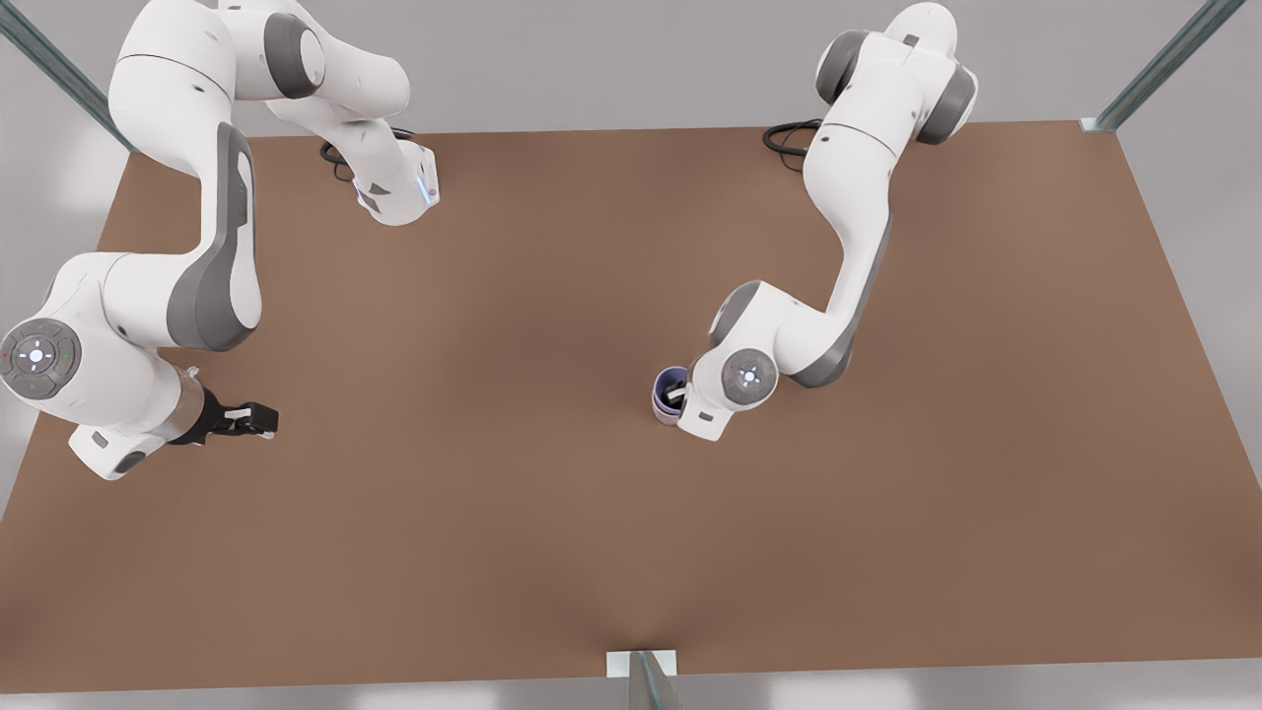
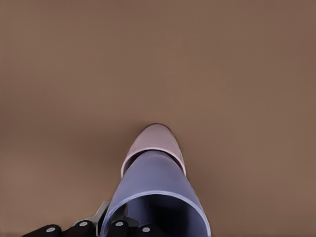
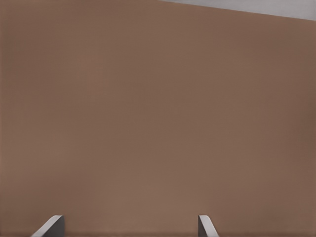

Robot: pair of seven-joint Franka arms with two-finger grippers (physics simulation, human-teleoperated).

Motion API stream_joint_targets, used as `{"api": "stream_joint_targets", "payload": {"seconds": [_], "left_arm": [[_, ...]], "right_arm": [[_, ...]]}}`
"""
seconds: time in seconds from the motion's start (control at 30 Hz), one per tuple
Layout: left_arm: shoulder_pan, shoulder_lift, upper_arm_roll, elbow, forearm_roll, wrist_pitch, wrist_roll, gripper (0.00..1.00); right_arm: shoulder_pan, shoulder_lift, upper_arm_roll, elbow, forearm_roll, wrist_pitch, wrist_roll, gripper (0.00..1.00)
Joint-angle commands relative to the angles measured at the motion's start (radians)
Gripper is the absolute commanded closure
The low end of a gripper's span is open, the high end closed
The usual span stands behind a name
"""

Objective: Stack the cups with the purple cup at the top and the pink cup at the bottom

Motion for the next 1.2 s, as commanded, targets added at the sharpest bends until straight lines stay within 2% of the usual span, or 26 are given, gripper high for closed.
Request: {"api": "stream_joint_targets", "payload": {"seconds": [0.0, 0.1, 0.23, 0.27, 0.3, 0.67, 0.77, 0.83, 0.9, 0.97, 1.0, 1.03, 1.17], "left_arm": [[-0.002, 0.0, 0.0, 0.0, 0.002, 0.005, -0.028, 0.68], [-0.003, 0.002, 0.0, -0.01, 0.003, 0.025, -0.028, 0.66], [-0.002, 0.0, 0.0, -0.01, 0.005, 0.025, -0.028, 0.14], [-0.002, -0.001, 0.0, -0.01, 0.005, 0.024, -0.028, 0.13], [-0.002, -0.006, 0.0, -0.01, 0.005, 0.024, -0.028, 0.03], [0.012, -0.026, 0.001, -0.007, 0.005, 0.007, -0.025, 0.0], [0.037, -0.096, 0.014, 0.013, 0.008, -0.061, -0.023, 0.0], [0.119, -0.144, 0.034, 0.082, 0.011, -0.183, -0.002, 0.0], [0.256, -0.236, 0.034, 0.082, 0.113, -0.26, 0.334, 0.0], [0.287, -0.263, 0.092, 0.08, 0.212, -0.312, 0.628, 0.0], [0.354, -0.361, 0.097, -0.005, 0.218, -0.296, 0.831, 0.0], [0.373, -0.455, 0.098, -0.133, 0.224, -0.265, 0.892, 0.0], [0.379, -0.452, 0.098, -0.118, 0.256, -0.274, 0.885, 0.0]], "right_arm": [[0.001, -0.001, 0.0, 0.001, 0.001, -0.001, -0.003, 0.0], [-0.001, -0.001, 0.0, 0.002, 0.001, 0.0, -0.003, 0.0], [0.001, 0.003, 0.0, 0.001, 0.001, 0.003, -0.003, 0.0], [-0.001, 0.003, 0.0, 0.002, 0.002, 0.003, -0.003, 0.0], [-0.001, 0.003, 0.0, 0.002, 0.002, 0.003, -0.003, 0.0], [-0.002, 0.003, 0.0, 0.002, 0.002, 0.006, -0.009, 0.0], [-0.001, 0.005, 0.0, 0.002, 0.001, 0.006, -0.008, 0.0], [-0.001, 0.003, 0.0, 0.002, 0.001, 0.006, -0.008, 0.0], [-0.001, 0.005, 0.0, 0.002, 0.001, 0.008, -0.008, 0.0], [0.002, 0.003, 0.001, 0.002, 0.001, 0.006, -0.015, 0.0], [0.002, 0.002, 0.001, 0.002, -0.001, 0.006, -0.015, 0.0], [0.001, 0.002, 0.001, 0.002, 0.001, 0.006, -0.017, 0.0], [0.004, 0.005, 0.004, 0.002, -0.001, 0.015, -0.017, 0.0]]}}
